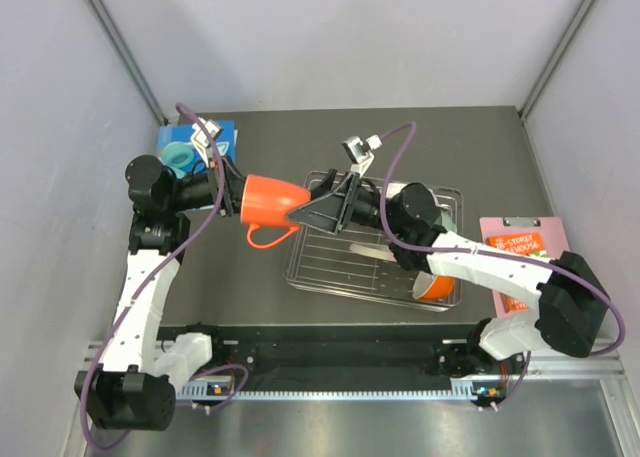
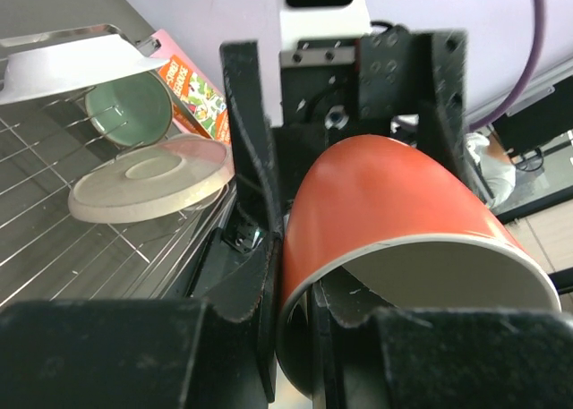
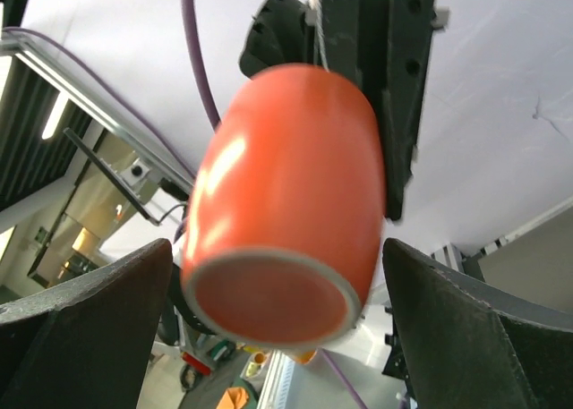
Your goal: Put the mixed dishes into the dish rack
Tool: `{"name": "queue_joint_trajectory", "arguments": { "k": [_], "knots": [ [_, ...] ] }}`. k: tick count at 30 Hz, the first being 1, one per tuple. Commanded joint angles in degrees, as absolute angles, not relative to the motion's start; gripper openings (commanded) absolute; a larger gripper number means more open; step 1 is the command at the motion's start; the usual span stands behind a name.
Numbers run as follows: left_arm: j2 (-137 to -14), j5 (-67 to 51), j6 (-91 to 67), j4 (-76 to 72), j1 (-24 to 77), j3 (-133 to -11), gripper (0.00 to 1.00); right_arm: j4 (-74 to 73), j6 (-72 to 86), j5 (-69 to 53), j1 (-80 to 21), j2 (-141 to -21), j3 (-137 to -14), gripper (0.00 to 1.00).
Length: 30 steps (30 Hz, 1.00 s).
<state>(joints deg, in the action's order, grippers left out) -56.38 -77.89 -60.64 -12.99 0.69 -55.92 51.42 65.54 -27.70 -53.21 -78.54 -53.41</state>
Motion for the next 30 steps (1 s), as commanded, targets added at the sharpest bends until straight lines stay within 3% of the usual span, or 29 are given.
{"name": "queue_joint_trajectory", "arguments": {
  "k": [1, 13, 15, 17, 19, 20, 22, 23, 24, 25, 28, 30],
  "knots": [
    [-54.2, -75.2, -51.8, -5.7, 2.0, -55.9, 0.0, 57.6, 67.8, -27.6, -52.6, -79.5, -57.9, 1.0],
    [-54.4, -73.7, -47.8, -3.7, 2.5, -54.3, 0.0, 56.8, 68.9, -28.1, -52.6, -82.4, -60.0, 1.0],
    [-54.3, -73.2, -47.0, -3.4, 2.5, -53.7, 0.0, 57.2, 69.4, -28.7, -52.8, -83.7, -60.8, 0.9],
    [-54.0, -72.3, -46.6, -3.4, 2.5, -52.8, 0.0, 58.2, 70.6, -29.6, -53.0, -84.4, -61.3, 0.73],
    [-54.0, -71.5, -45.6, -3.3, 2.5, -52.4, 0.0, 57.8, 70.8, -30.1, -53.2, -85.1, -61.8, 0.62],
    [-54.0, -71.0, -45.1, -3.2, 2.5, -52.2, 0.0, 57.7, 70.8, -30.1, -53.2, -85.2, -61.9, 0.45],
    [-54.1, -70.9, -42.7, -1.0, 2.5, -52.6, 0.0, 57.0, 70.8, -30.6, -53.1, -85.0, -61.5, 0.26],
    [-54.2, -70.8, -41.3, 0.6, 2.5, -53.6, 0.0, 56.2, 70.4, -30.7, -53.1, -84.7, -61.4, 0.09],
    [-54.2, -70.6, -37.6, 5.7, 2.5, -54.2, 0.0, 55.3, 69.0, -30.8, -53.0, -83.8, -61.3, 0.02],
    [-54.4, -70.5, -35.4, 8.2, 2.5, -55.1, 0.03, 52.4, 68.0, -30.7, -52.9, -83.2, -61.3, 0.0],
    [-56.2, -66.0, -23.6, 23.8, 1.7, -60.8, 0.64, 43.4, 63.0, -30.7, -51.8, -79.9, -61.8, 0.0],
    [-58.9, -63.7, -15.6, 31.6, 0.6, -66.5, 0.86, 37.5, 57.8, -29.5, -51.1, -76.7, -62.7, 0.0]
  ]
}}
